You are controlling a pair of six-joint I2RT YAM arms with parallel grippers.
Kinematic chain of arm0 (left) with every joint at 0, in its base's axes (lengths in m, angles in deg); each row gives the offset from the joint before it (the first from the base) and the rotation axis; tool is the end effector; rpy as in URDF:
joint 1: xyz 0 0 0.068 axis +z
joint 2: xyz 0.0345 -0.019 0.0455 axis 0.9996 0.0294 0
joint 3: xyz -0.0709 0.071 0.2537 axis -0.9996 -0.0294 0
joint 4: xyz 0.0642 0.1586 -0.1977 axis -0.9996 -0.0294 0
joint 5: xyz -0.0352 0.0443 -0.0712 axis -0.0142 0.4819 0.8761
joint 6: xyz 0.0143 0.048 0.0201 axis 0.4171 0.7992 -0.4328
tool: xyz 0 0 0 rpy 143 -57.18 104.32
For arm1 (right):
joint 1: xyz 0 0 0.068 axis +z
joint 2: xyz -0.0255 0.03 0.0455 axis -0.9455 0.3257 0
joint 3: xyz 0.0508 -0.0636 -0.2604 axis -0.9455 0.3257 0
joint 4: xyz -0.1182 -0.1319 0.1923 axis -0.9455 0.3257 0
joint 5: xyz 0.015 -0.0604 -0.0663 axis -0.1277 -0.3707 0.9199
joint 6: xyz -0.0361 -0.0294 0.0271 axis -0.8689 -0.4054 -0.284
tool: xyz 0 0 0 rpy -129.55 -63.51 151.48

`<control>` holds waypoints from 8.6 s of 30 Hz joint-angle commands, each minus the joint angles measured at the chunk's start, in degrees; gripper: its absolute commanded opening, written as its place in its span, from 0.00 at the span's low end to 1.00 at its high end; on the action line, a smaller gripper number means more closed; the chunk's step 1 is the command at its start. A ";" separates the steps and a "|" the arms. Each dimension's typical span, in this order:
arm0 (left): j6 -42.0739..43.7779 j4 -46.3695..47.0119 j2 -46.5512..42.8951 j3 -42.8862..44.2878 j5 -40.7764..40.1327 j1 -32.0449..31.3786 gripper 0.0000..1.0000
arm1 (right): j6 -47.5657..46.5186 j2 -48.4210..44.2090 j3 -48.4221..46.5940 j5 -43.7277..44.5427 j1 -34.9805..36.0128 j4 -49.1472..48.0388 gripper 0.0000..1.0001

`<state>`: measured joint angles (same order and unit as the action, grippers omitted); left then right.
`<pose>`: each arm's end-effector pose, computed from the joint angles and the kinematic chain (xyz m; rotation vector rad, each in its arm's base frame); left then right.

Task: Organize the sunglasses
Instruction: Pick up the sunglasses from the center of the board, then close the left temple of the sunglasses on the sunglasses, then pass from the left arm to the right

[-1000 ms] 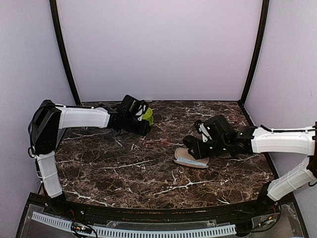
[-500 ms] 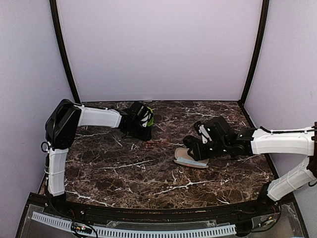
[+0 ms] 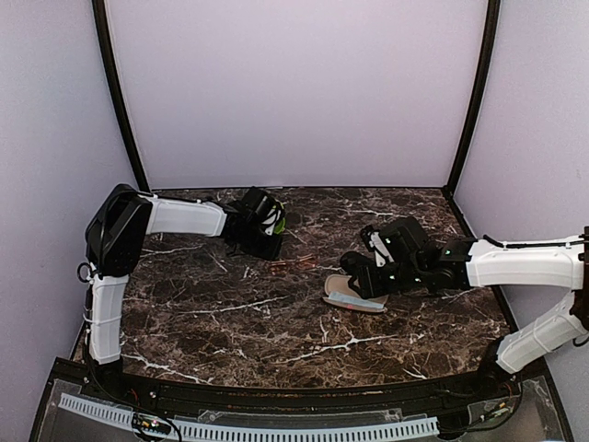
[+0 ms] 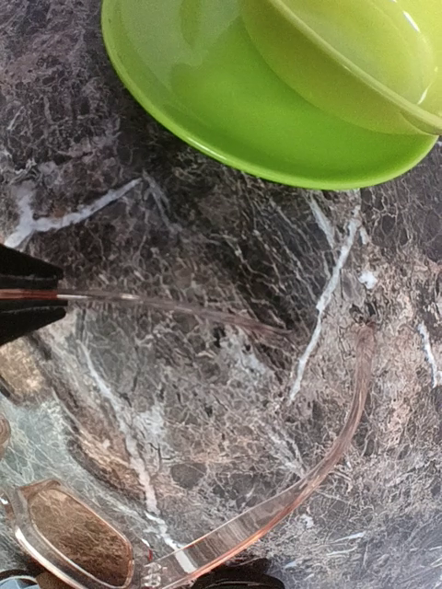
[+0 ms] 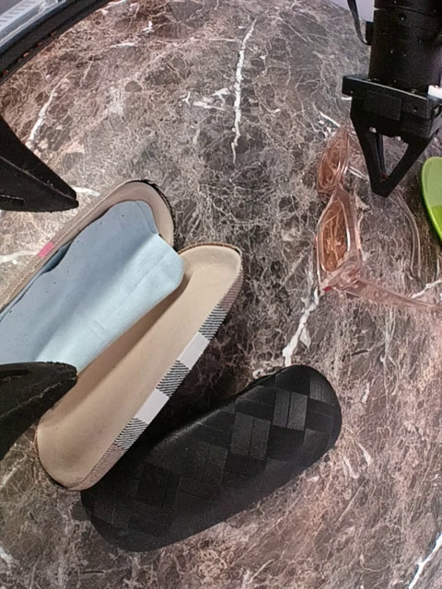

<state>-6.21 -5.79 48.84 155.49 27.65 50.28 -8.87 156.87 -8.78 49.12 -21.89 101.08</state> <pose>0.3675 -0.2885 0.1577 0.5358 2.4387 -0.4236 0.1819 0.2049 0.2143 -0.3884 2.4053 0.5239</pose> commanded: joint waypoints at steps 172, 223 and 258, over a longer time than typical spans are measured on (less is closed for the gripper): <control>-3.37 20.60 -34.56 -35.31 -18.82 -15.48 0.00 | -12.68 16.78 -12.80 -15.89 12.08 -7.99 0.91; -1.06 25.38 -37.81 -38.52 -16.88 -15.56 0.00 | 6.37 23.00 3.74 -37.42 2.10 -52.80 0.97; -4.55 23.95 -40.44 -39.47 -23.22 -15.92 0.00 | 44.37 25.42 8.42 -43.00 2.31 -73.87 0.51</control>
<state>-10.56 18.07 11.18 116.87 5.46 34.67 35.77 183.45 0.49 5.91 -19.72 27.79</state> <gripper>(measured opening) 0.045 0.512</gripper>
